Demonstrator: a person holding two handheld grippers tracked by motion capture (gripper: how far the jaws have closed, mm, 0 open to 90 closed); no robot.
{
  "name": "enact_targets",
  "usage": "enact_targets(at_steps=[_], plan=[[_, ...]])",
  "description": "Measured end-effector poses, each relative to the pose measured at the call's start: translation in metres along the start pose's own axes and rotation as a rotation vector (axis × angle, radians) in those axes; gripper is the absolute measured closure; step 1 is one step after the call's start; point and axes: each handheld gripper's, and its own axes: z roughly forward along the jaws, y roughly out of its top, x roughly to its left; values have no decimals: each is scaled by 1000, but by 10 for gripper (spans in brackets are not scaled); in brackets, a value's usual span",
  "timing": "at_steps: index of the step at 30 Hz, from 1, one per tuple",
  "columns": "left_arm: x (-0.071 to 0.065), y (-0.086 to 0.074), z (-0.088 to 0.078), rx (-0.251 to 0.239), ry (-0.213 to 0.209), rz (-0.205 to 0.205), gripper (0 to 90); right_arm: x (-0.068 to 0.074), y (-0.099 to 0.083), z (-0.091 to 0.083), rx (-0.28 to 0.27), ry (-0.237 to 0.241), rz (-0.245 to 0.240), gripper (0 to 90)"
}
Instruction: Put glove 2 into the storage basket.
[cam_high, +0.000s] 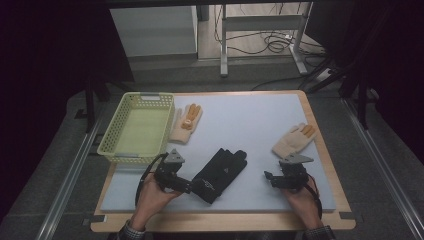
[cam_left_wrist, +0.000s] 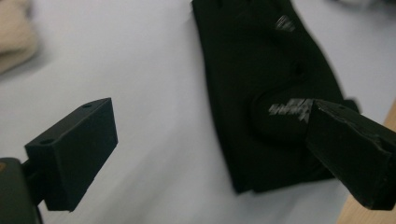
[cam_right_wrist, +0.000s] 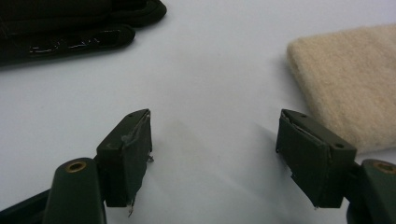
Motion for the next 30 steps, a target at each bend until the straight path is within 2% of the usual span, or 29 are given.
enact_targets(at_steps=[2, 5, 10, 12, 16, 17, 18, 21, 22, 23, 24, 26, 29, 30], plan=[[-3, 4, 3, 4, -5, 2, 14, 0, 0, 0, 0, 0, 0, 264], [-15, 16, 18, 23, -16, 27, 4, 0, 0, 0, 0, 0, -1, 261], [-31, 26, 40, 63, 7, 56, 0, 0, 0, 0, 0, 2, -2, 256], [-35, 28, 47, 66, 16, 45, 0, 0, 0, 0, 1, 3, -2, 254], [-41, 30, 62, 102, 58, 41, 0, 0, 0, 0, 1, 5, -3, 251], [-41, 30, 62, 102, 58, 41, 0, 0, 0, 0, 1, 5, -3, 251], [-42, 29, 69, 121, 46, 31, 0, 0, 0, 0, 1, 5, -3, 250], [-44, 27, 73, 148, 22, 34, 0, 0, 0, 0, 1, 5, -3, 249], [-48, 25, 76, 170, 30, 50, 0, 0, 0, 0, 2, 5, -3, 249], [-53, 23, 78, 182, 60, 81, 0, 0, 0, 0, 2, 6, -3, 249], [-53, 23, 78, 182, 60, 81, 0, 0, 0, 0, 2, 6, -3, 249], [-58, 21, 80, 192, 83, 107, 0, 0, 0, 0, 2, 5, -4, 248], [-55, 21, 79, 187, 78, 99, 6, 0, 0, 0, 2, 5, -4, 248], [-55, 21, 79, 187, 78, 99, 36, 0, 0, 0, 2, 5, -4, 248]])
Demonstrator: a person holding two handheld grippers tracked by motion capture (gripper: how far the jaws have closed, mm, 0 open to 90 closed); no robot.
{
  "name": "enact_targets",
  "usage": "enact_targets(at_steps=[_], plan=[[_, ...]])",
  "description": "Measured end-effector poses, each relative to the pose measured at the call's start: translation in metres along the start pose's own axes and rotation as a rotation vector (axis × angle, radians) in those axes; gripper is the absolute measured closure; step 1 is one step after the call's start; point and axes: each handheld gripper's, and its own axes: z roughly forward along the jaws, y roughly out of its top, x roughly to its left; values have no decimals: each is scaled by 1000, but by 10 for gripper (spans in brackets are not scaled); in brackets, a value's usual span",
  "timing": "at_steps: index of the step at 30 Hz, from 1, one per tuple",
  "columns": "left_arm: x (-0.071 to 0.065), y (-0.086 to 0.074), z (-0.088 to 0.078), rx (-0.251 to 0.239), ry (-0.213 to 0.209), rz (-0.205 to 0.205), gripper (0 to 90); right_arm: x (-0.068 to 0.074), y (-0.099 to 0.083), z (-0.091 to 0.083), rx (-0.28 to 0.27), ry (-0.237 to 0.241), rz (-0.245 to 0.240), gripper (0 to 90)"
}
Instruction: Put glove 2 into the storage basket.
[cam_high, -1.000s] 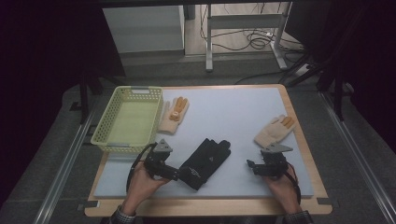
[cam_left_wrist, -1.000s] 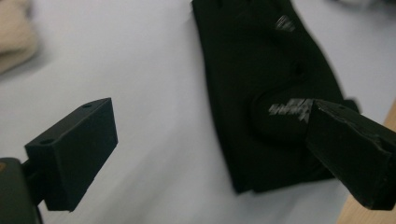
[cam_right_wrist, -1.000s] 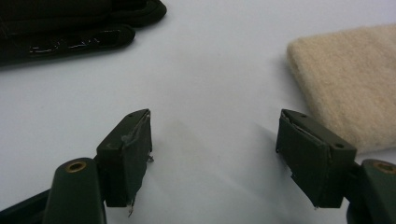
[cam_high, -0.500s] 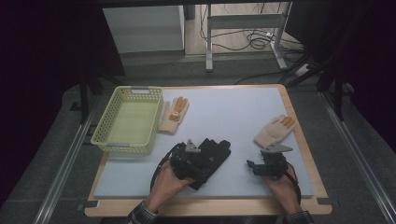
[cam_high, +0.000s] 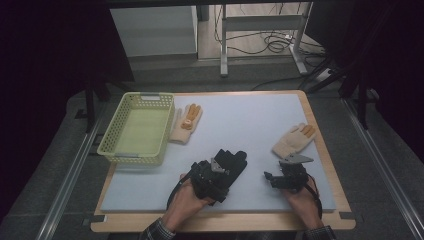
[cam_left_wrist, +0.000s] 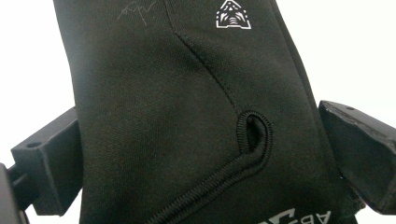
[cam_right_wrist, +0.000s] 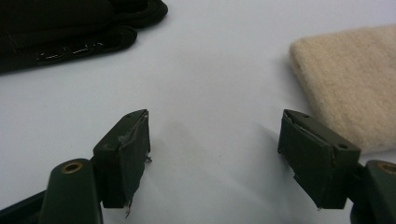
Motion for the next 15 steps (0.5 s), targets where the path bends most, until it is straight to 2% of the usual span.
enact_targets(at_steps=[2, 3, 4, 5, 7, 8, 9, 10, 12, 15], plan=[[2, 0, -3, -1, 2, 1, 128, 0, 0, 0, 0, 0, 0, 248], [9, 1, -7, -7, 7, -3, 199, 0, 0, 0, 0, -1, 0, 248], [9, 1, -7, -7, 7, -3, 278, 0, 0, 0, 0, -1, 0, 248], [18, 1, -10, -8, 1, 0, 371, 0, 0, 0, 0, -1, 0, 248], [24, 2, -12, -2, -3, 1, 465, 0, 0, 0, 0, -1, -1, 248], [24, 2, -12, -2, -3, 1, 504, 0, 0, 0, 0, -1, -1, 248], [23, 3, -12, 1, 2, 4, 504, 0, 0, 0, 0, -1, -1, 248], [23, 4, -13, 3, 11, 10, 568, 0, 0, 0, 1, 0, 0, 248], [24, 5, -15, -4, 7, 7, 618, 0, 0, 0, 1, -1, -1, 248], [27, 5, -19, -19, -4, -9, 647, 0, 0, 0, 1, 0, -1, 248]])
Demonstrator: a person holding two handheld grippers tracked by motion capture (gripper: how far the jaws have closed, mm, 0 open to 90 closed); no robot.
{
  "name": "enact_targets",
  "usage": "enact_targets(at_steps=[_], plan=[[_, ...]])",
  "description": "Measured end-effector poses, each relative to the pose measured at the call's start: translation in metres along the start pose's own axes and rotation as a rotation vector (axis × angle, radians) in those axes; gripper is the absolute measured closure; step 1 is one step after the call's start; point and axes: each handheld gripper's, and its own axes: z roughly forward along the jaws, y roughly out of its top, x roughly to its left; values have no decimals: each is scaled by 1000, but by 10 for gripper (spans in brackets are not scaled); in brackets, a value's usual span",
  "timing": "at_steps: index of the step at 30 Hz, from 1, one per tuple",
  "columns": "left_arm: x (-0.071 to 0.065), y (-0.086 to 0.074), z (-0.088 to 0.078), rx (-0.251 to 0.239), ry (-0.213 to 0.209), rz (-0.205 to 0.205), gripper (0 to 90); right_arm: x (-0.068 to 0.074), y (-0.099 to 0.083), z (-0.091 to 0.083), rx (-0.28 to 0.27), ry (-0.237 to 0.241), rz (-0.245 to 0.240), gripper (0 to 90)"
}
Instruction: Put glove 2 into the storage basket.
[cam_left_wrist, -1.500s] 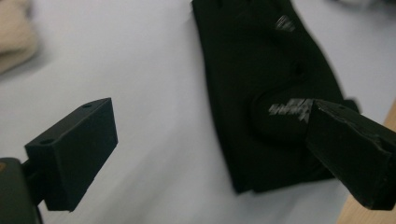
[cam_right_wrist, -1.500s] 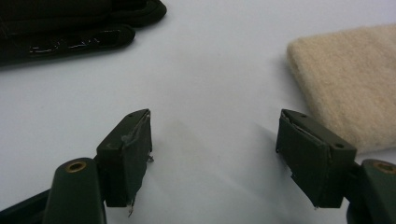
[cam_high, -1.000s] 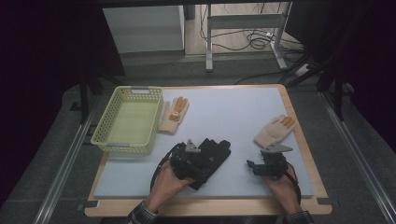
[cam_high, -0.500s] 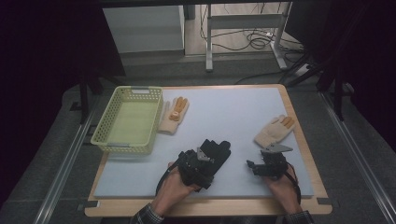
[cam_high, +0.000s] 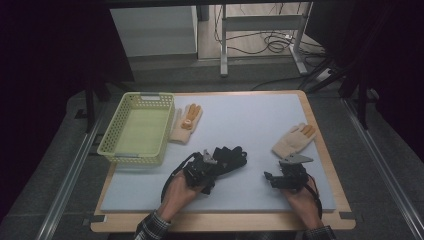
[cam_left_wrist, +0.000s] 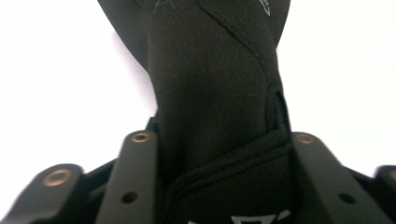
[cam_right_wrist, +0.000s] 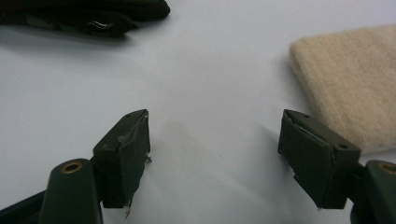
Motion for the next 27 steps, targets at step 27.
enact_targets(at_steps=[27], plan=[[103, 31, -102, -66, 224, -146, 620, 0, 0, 0, -1, 1, 0, 247]])
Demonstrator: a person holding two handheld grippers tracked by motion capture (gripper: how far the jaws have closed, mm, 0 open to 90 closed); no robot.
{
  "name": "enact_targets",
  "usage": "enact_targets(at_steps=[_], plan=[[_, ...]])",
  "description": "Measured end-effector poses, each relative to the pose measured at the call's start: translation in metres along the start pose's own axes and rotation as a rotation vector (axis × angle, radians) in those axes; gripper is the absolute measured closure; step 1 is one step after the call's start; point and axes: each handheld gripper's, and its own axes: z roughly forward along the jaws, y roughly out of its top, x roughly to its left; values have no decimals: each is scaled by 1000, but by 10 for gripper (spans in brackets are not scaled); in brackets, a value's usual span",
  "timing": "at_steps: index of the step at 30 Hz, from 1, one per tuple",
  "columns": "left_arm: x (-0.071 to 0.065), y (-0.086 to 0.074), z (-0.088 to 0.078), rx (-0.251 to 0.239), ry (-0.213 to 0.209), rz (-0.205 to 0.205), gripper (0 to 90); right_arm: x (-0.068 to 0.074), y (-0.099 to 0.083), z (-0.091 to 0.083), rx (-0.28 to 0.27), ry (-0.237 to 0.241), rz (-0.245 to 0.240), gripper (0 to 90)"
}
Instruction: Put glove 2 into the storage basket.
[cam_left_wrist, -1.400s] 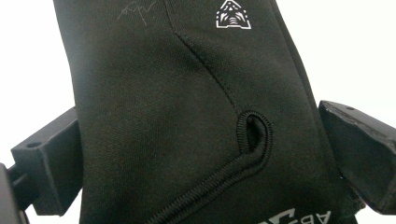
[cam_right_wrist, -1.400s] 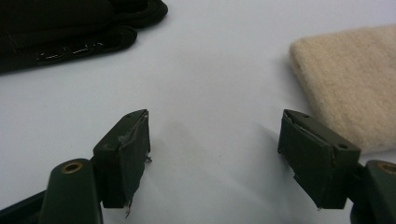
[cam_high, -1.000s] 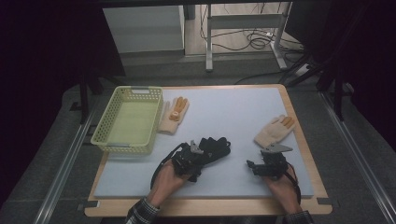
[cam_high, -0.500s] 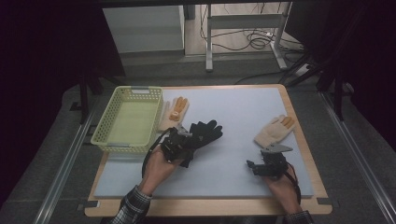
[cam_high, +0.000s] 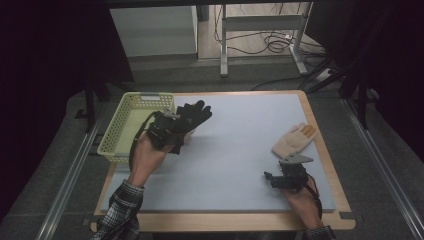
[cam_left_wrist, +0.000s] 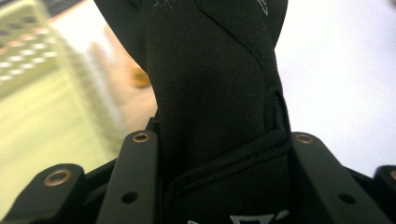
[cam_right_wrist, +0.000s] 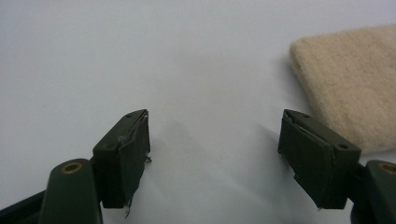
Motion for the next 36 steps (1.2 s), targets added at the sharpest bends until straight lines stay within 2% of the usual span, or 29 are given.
enact_targets(at_steps=[1, 3, 4, 6, 8, 9, 10, 11, 14, 16, 18, 19, 21, 24, 27, 32, 33, 36], plan=[[14, -1, -5, -1, 25, -26, 619, 0, 0, 0, 0, 0, 0, 247], [27, -3, -9, 1, 49, -49, 618, 0, 0, 0, -2, 0, 1, 247], [27, -3, -9, 1, 49, -49, 617, 0, 0, 0, -2, 0, 1, 247], [47, -8, -13, 8, 82, -85, 616, 0, 0, 0, -2, 0, 1, 247], [61, -13, -15, 15, 103, -109, 615, 0, 0, 0, -2, 0, 1, 246], [61, -13, -15, 15, 103, -109, 615, 0, 0, 0, -2, 0, 1, 246], [74, -18, -16, 23, 120, -136, 614, 0, 0, 0, -2, 0, 1, 247], [74, -18, -16, 23, 120, -136, 614, 0, 0, 0, -2, 0, 1, 247], [93, -27, -15, 40, 146, -177, 613, 0, 0, 0, -2, 0, 2, 246], [112, -36, -11, 69, 165, -220, 611, 0, 0, 0, -2, 0, 2, 247], [123, -41, -6, 96, 181, -239, 609, 0, 0, 0, -2, 0, 2, 247], [123, -41, -6, 96, 181, -239, 608, 0, 0, 0, -2, 0, 2, 247], [136, -48, 5, 133, 196, -268, 605, 0, 0, 0, -2, 1, 2, 247], [144, -51, 12, 161, 204, -275, 602, 0, 0, 0, -3, 1, 2, 246], [157, -56, 30, 220, 212, -297, 599, 0, 0, 0, -3, 1, 2, 247], [165, -58, 43, 261, 220, -314, 591, 0, 0, 0, -3, 1, 2, 247], [170, -60, 50, 290, 227, -324, 587, 0, 0, 0, -3, 1, 2, 246], [173, -62, 54, 314, 236, -327, 566, 0, 0, 0, -3, 1, 2, 247]])
